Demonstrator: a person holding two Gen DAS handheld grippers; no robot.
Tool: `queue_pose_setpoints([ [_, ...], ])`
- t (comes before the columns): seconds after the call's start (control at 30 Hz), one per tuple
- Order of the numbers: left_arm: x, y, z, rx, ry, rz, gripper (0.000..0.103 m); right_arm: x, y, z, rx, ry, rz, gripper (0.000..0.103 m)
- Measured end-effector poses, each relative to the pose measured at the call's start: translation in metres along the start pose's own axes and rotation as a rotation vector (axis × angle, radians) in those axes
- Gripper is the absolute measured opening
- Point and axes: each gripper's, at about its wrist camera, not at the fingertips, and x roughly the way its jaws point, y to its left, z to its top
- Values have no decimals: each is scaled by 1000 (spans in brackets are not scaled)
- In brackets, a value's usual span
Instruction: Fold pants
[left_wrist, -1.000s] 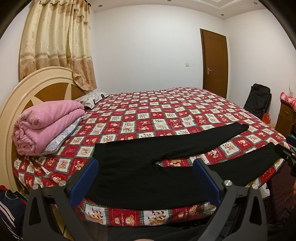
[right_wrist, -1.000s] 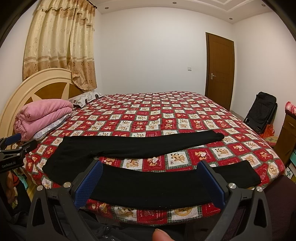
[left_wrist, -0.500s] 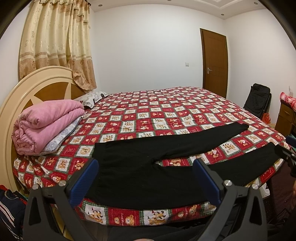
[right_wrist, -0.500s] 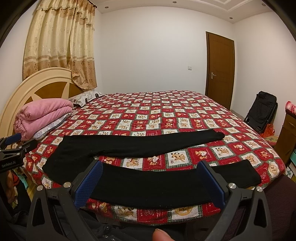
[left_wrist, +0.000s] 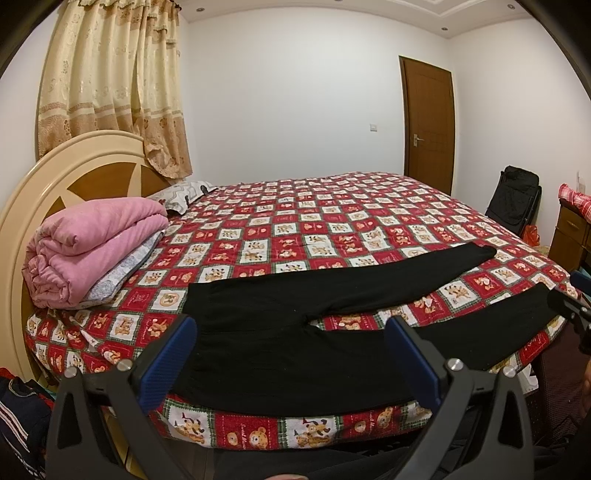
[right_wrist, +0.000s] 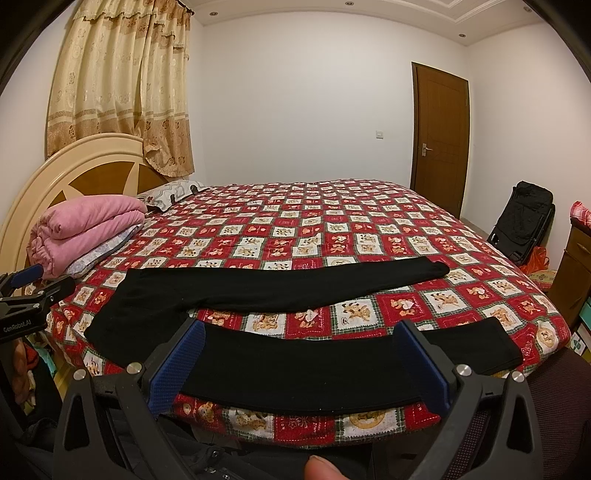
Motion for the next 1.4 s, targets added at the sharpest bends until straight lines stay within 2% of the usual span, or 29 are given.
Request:
queue_pose_setpoints([
  [0.27, 8, -2, -5, 7, 10, -25, 103, 4, 0, -2, -3, 6, 2, 102],
  [0.43, 39, 6, -12, 25, 44, -3, 103, 20, -8, -7, -15, 21, 17, 102],
  [0.53, 73, 23, -17, 33, 91, 33, 103, 47, -13, -11, -36, 61, 16, 102],
  [0.63, 116, 52, -18, 1, 182, 64, 103, 77, -18, -13, -49, 113, 10, 102],
  [0.87, 226, 128, -16, -104, 341, 56, 103, 147, -29, -10, -106, 211, 18, 102],
  [1.03, 287, 169, -9, -186, 384, 53, 103, 184, -39, -3, -105, 258, 9, 102],
  [1.2, 329, 184, -2, -219, 445, 28, 98, 215, -49, 3, -88, 311, 13, 102],
  [1.27, 349, 187, -1, -211, 484, 15, 93, 227, -56, 4, -70, 327, 7, 102],
  [1.37, 373, 193, -4, -191, 543, -9, 92, 239, -63, 6, -79, 341, -12, 102],
  [1.4, 380, 196, -7, -192, 569, -2, 87, 243, -67, 7, -79, 345, -15, 102],
])
